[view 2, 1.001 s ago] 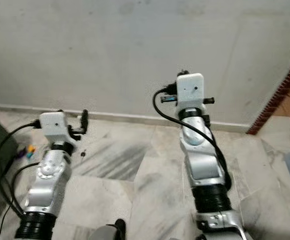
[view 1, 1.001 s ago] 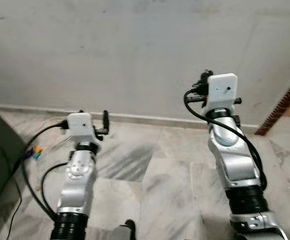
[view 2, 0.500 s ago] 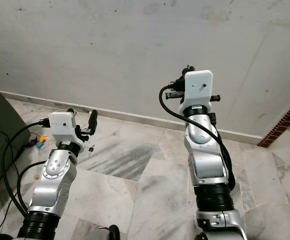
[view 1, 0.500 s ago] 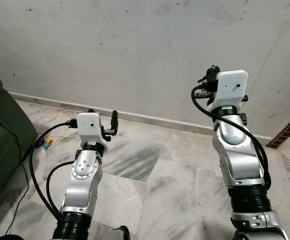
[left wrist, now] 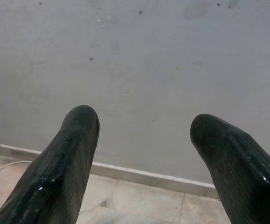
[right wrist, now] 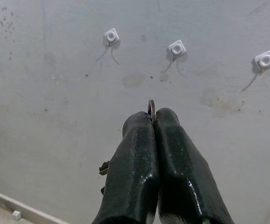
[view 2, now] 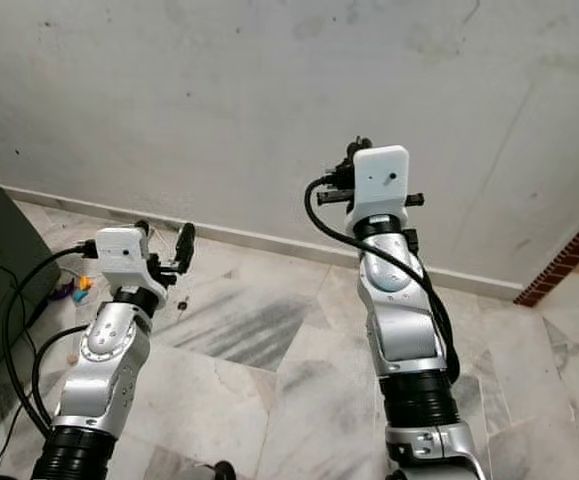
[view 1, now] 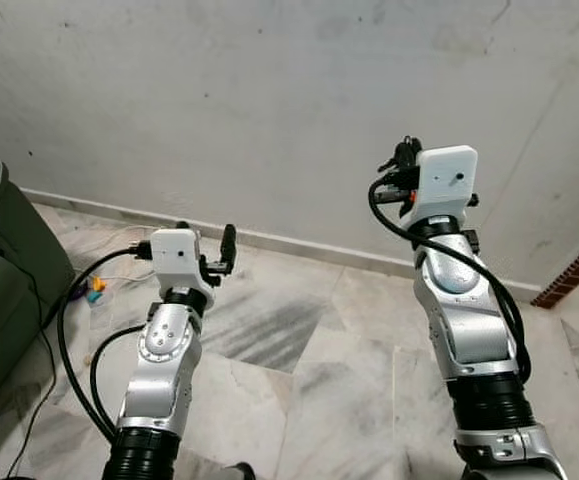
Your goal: Hang keys on a hook
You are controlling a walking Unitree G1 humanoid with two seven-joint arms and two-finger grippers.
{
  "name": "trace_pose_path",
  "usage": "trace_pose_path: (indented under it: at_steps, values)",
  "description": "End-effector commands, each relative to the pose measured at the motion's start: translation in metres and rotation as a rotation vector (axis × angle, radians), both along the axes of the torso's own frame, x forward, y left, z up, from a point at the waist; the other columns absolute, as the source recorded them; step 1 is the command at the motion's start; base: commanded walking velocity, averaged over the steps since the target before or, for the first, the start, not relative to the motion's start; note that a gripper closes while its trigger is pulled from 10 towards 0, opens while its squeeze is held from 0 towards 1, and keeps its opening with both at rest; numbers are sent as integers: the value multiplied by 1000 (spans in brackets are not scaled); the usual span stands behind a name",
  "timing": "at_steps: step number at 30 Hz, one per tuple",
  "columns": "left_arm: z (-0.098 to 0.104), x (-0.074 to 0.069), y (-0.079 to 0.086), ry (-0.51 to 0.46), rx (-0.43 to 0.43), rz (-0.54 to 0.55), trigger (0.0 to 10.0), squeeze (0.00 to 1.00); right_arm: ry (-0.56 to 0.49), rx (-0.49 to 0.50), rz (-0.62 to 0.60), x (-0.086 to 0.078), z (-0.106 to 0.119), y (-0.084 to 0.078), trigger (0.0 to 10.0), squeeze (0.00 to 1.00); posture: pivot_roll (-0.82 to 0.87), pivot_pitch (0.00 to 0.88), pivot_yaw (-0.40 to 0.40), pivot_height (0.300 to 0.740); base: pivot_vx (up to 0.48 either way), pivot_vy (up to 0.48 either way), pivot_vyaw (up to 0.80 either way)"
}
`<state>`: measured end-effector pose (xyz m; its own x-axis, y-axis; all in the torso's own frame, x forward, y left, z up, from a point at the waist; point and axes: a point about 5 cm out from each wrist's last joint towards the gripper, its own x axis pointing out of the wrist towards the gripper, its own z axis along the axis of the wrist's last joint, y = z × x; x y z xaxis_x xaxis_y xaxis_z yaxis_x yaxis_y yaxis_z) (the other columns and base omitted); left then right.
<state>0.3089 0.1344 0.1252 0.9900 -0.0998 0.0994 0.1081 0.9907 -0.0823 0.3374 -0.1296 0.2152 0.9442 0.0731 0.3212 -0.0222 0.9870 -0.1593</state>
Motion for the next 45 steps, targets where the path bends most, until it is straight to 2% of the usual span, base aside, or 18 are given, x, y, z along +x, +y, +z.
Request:
trace_pose_path:
  at_steps: [1, 29, 39, 45]
  values:
    - [2, -1, 2, -9, -2, -2, 10000, 0, -28, 1, 13, -1, 7, 3, 10000, 0, -15, 117, 39, 740, 390, 0, 0]
    - [1, -1, -1, 1, -18, -14, 10000, 0, -28, -22, 23, -1, 5, 2, 10000, 0, -18, 124, 41, 740, 384, 0, 0]
    - [0, -2, -2, 4, -11, -19, 10000, 0, -25, -22, 21, -2, 4, 1, 10000, 0, -19, 127, 39, 740, 283, 388, 0]
    - [-1, -3, -3, 2, -6, -24, 10000, 0, -27, -22, 17, -2, 4, 0, 10000, 0, -21, 128, 40, 740, 471, 0, 0]
